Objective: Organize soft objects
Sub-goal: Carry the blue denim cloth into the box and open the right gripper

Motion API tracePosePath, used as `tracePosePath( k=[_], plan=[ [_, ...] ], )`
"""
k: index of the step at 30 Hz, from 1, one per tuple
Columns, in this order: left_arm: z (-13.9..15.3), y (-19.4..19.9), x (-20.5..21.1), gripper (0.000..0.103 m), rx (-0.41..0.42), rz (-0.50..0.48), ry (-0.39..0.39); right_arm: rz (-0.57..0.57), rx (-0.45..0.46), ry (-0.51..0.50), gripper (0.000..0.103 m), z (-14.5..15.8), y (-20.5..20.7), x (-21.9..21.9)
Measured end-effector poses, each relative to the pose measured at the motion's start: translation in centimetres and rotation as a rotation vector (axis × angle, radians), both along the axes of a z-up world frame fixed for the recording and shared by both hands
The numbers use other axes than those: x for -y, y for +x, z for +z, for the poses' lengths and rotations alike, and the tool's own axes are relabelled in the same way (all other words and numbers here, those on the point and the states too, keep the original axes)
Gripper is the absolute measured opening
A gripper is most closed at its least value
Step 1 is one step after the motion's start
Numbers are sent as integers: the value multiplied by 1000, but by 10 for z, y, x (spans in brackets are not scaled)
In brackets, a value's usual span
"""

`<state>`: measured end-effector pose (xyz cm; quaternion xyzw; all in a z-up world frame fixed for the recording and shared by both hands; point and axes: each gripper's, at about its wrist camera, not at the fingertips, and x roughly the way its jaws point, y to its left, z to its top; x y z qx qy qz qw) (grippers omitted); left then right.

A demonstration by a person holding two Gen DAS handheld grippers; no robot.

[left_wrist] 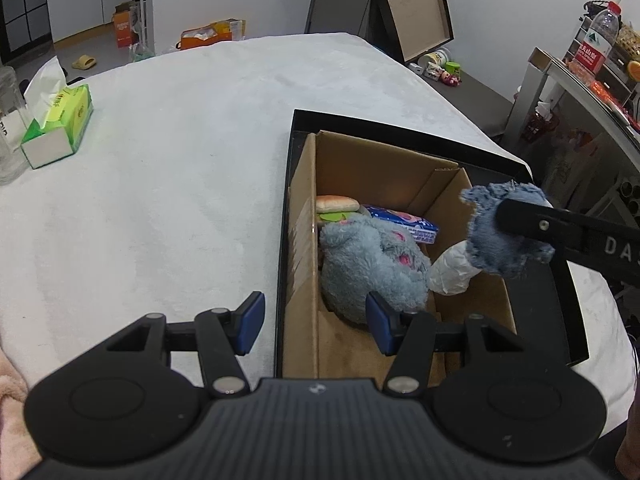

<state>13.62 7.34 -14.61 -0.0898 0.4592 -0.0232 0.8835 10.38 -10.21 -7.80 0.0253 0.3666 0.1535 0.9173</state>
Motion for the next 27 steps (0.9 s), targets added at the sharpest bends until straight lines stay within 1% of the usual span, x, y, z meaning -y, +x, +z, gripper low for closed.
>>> tracePosePath(
  k=[6, 10, 14, 19, 22, 24, 27],
  plan=[
    [-7, -2, -4, 51, 0, -12, -35, 16, -24, 11, 20, -5, 1, -15],
    [-10, -2, -5, 50, 3, -17, -44, 33, -38, 15, 20, -9, 1, -25],
    [-15, -2, -8, 45, -4, -17, -58, 40, -55, 19, 20, -14, 1, -32],
    [-19, -1, -11, 41, -8, -17, -79, 42, -79, 23, 20, -21, 1, -35],
    [-21, -1, -13, 35, -11, -13, -89, 50, -95, 26, 20, -24, 0, -37],
    [-23, -1, -15, 29, -18, -12, -102, 58, -104, 28, 20, -26, 0, -38],
    [-26, -1, -17, 22, -25, -12, -120, 66, -120, 38, 20, -30, 0, -41]
  ],
)
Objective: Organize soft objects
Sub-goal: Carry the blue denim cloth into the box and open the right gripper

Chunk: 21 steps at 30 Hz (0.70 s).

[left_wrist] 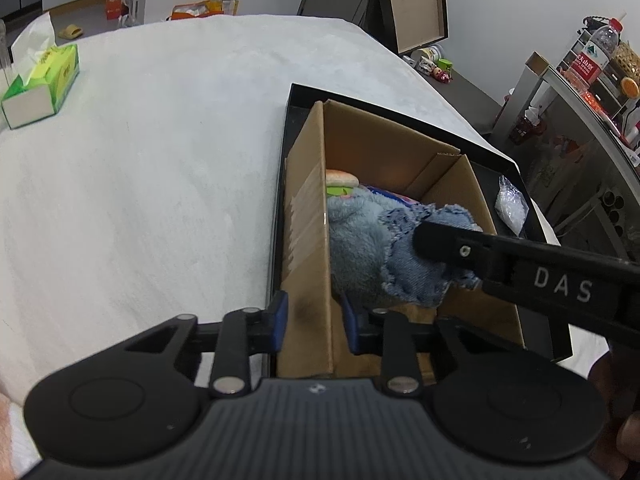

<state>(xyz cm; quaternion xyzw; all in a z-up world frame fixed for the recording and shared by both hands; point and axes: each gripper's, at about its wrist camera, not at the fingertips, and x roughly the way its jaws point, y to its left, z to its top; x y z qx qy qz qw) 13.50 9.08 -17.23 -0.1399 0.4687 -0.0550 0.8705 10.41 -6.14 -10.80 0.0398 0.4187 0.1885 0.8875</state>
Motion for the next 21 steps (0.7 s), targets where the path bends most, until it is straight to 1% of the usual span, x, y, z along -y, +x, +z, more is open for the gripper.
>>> tracePosePath(
  k=[3, 15, 21],
  plan=[
    [-4, 1, -3, 19, -11, 6, -16, 5, -24, 23, 20, -5, 2, -3],
    [-6, 2, -5, 19, -17, 13, -22, 37, -70, 59, 21, -17, 16, -25],
    [-7, 2, -5, 19, -21, 17, -17, 43, -116, 70, 24, -24, 19, -26]
  ],
)
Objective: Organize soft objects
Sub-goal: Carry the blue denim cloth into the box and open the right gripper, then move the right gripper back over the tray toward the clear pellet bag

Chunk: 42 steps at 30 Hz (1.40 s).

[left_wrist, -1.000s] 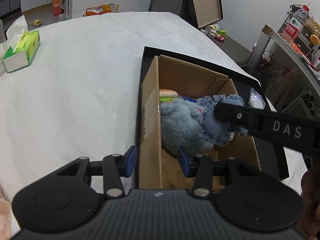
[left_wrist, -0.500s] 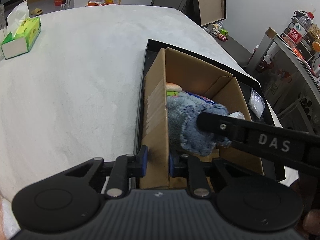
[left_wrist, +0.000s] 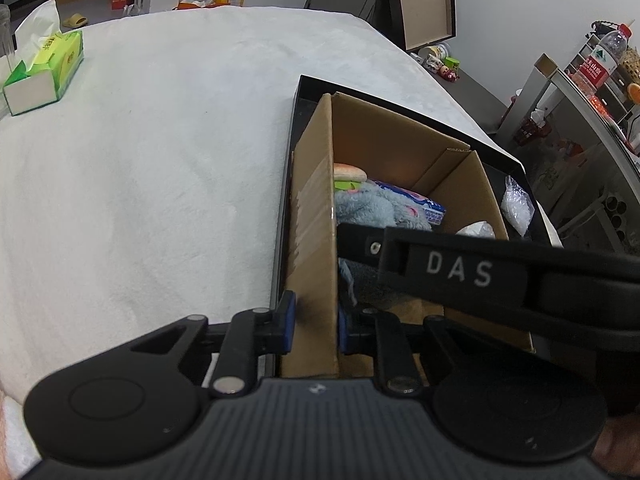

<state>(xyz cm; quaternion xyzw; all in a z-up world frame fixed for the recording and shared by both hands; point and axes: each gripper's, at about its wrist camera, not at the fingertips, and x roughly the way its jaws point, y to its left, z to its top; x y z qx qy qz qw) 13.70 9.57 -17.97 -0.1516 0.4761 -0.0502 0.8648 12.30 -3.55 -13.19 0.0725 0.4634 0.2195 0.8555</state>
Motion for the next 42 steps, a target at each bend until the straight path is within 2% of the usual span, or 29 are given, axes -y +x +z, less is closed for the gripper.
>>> tracePosePath(
  k=[3, 6, 10, 14, 16, 26, 29, 31, 34, 36, 38, 42],
  plan=[
    [-1, 0, 0, 19, -3, 1, 5, -8, -40, 12, 24, -5, 2, 1],
    [-2, 1, 1, 19, -7, 4, 8, -7, -29, 19, 26, 0, 1, 4],
    [-1, 2, 1, 19, -11, 5, 11, -12, -9, 37, 41, 13, 0, 14],
    [0, 3, 4, 19, -15, 6, 26, -11, 13, 57, 46, 26, -1, 27],
    [1, 3, 6, 19, -13, 5, 34, -3, 36, 52, 56, 33, -4, 32],
    [10, 5, 10, 23, -17, 18, 87, 33, 99, 12, 65, 55, 0, 55],
    [16, 8, 13, 24, -13, 22, 102, 40, 112, -4, 72, 58, 5, 63],
    [19, 10, 16, 26, -13, 20, 116, 47, 130, -19, 76, 61, 6, 68],
    [22, 12, 20, 35, -19, 20, 136, 50, 145, -33, 79, 62, 12, 79],
    [24, 15, 23, 48, -28, 17, 137, 47, 150, -37, 80, 61, 16, 86],
    [25, 17, 27, 53, -40, 10, 140, 38, 156, -37, 82, 60, 21, 96],
    [32, 21, 38, 60, -30, 0, 178, 10, 159, -25, 89, 58, 31, 114]
  ],
)
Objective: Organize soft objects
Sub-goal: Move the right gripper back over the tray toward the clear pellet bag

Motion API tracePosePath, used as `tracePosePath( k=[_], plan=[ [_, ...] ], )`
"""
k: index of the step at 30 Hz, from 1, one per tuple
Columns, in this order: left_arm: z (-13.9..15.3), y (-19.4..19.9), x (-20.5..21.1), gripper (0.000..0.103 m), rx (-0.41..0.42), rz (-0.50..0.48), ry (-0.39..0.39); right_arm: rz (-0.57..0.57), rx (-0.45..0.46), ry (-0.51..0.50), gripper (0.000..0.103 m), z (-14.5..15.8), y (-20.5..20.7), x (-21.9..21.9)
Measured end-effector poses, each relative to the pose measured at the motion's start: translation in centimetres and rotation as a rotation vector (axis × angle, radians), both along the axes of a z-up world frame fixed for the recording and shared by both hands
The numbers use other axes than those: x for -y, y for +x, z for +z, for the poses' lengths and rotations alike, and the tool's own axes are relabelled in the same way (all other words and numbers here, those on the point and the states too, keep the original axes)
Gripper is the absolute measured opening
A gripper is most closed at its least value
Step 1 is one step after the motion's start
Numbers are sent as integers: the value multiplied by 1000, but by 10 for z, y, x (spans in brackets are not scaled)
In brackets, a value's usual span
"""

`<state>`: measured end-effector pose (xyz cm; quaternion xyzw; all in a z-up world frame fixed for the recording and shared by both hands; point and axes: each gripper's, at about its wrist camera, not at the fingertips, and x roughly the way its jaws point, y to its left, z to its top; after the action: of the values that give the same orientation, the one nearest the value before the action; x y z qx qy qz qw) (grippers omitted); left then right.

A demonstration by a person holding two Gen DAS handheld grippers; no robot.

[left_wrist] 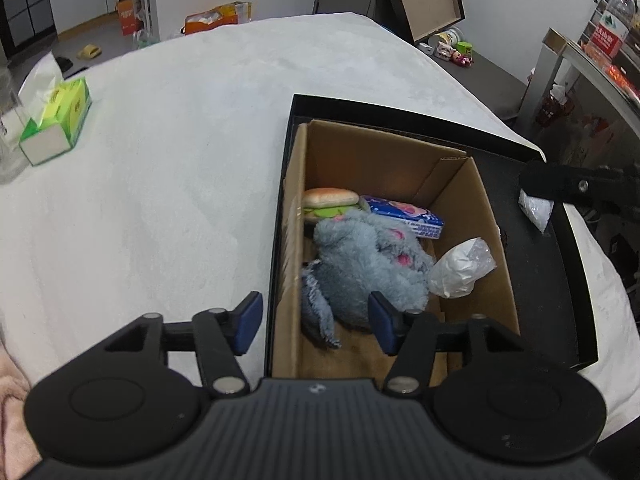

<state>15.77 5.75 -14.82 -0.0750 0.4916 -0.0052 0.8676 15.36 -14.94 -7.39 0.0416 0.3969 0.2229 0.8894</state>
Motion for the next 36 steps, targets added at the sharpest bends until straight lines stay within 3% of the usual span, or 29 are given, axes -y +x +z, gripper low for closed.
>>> tracePosePath(
  k=[4, 14, 36],
  plan=[
    [2, 3, 11, 62, -4, -6, 31, -37, 5, 18, 94, -6, 9, 19],
    [-3, 15, 24, 63, -29, 35, 104, -119, -13, 56, 94, -33, 28, 63],
    [-10, 48, 51, 63, -77, 86, 221, -260, -22, 41, 96, -81, 61, 125]
  ],
)
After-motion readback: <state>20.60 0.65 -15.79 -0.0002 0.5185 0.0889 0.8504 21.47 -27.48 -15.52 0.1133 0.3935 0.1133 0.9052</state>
